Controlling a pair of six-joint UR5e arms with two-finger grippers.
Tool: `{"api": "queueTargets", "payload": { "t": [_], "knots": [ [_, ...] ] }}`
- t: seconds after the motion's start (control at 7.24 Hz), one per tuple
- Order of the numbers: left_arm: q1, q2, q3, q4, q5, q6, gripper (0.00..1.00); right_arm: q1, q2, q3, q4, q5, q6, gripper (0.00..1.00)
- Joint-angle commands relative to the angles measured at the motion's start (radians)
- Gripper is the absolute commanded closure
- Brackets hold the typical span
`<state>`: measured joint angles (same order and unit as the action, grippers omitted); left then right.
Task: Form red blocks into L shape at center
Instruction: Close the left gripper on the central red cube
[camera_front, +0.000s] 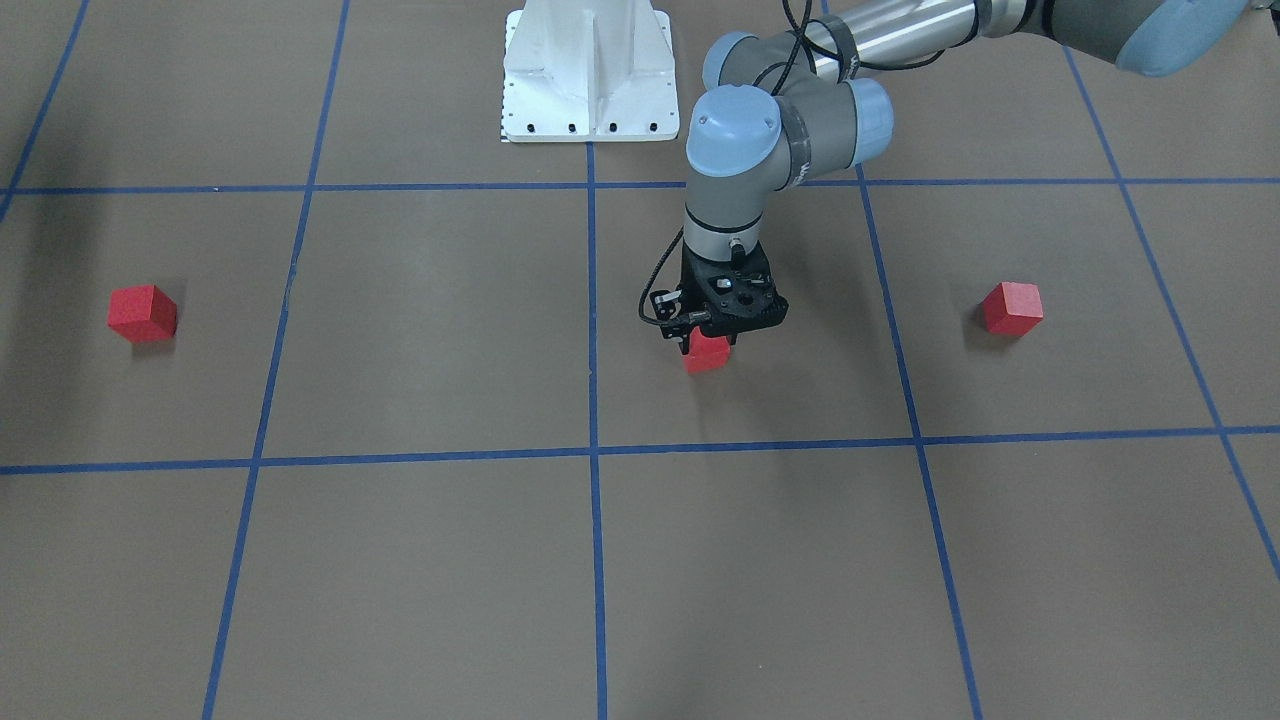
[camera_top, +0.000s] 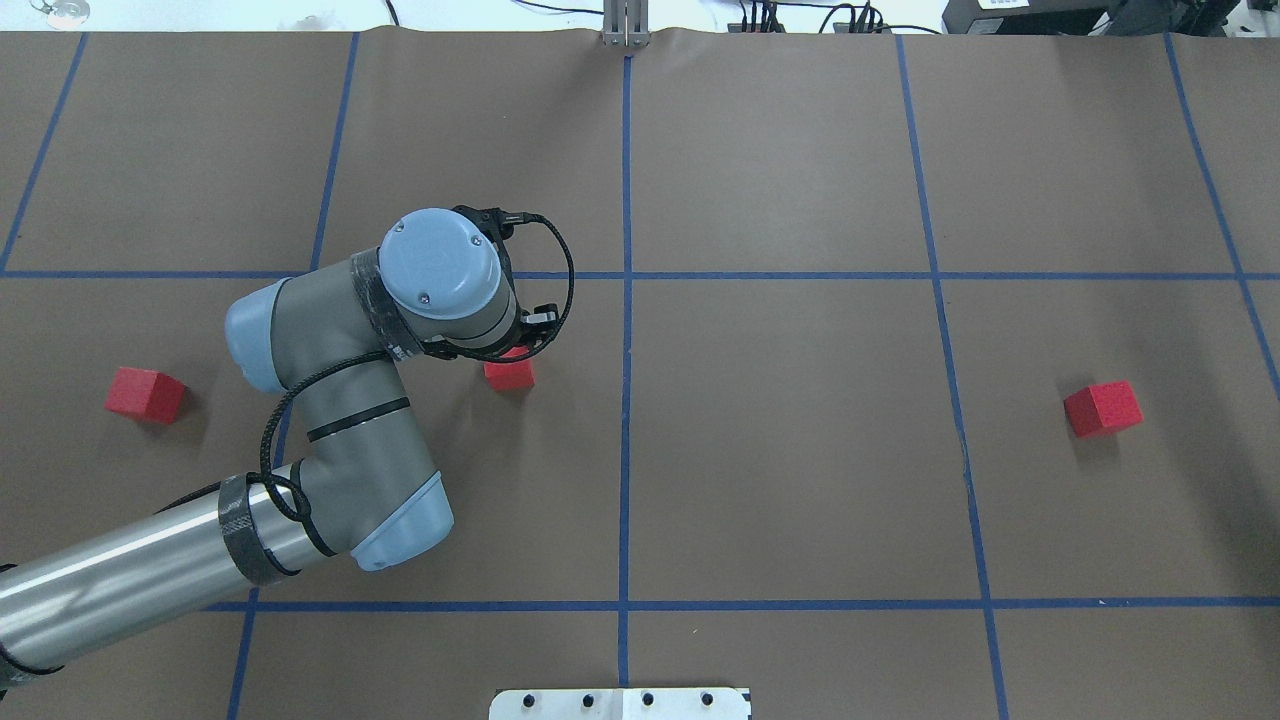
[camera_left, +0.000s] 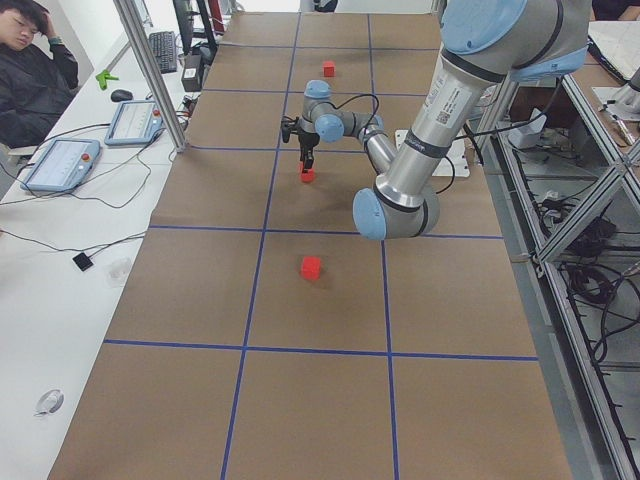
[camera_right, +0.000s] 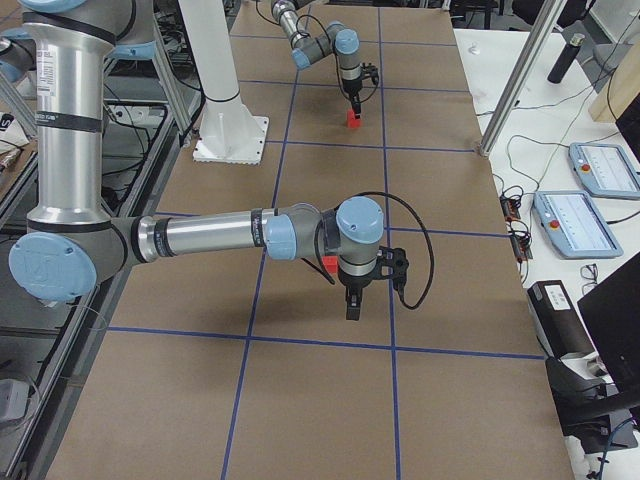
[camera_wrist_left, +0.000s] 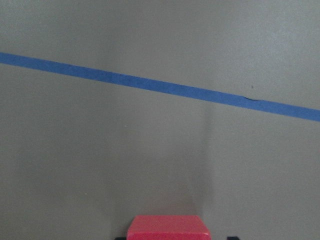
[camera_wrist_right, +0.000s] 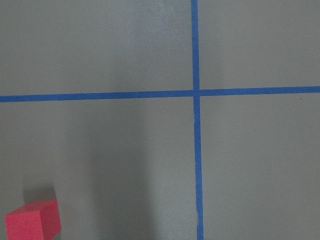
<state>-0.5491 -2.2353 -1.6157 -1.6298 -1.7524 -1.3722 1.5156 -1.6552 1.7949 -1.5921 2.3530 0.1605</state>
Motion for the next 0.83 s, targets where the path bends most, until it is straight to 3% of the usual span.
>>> {"api": "queueTargets", "payload": {
  "t": [0.0,0.28,0.41,0.55,0.69],
  "knots": [
    [-0.014,-0.003,-0.065,0.071,-0.001,0.001,1.00,0.000,0.002,0.001,0.000,0.002,0.001,0.01],
    [-0.022,-0.003,-0.062,0.071,0.001,0.002,1.00,0.000,0.002,0.004,0.000,0.002,0.001,0.01],
    [-0.022,0.000,-0.052,0.070,0.004,0.004,0.37,0.000,0.002,0.004,0.000,0.002,0.001,0.01],
    [-0.020,-0.001,-0.046,0.070,0.005,0.034,0.01,0.000,0.002,0.006,0.000,0.002,0.001,0.01],
    [-0.020,-0.001,-0.046,0.068,0.005,0.035,0.00,0.000,0.002,0.005,0.000,0.002,0.001,0.01]
  ]
}}
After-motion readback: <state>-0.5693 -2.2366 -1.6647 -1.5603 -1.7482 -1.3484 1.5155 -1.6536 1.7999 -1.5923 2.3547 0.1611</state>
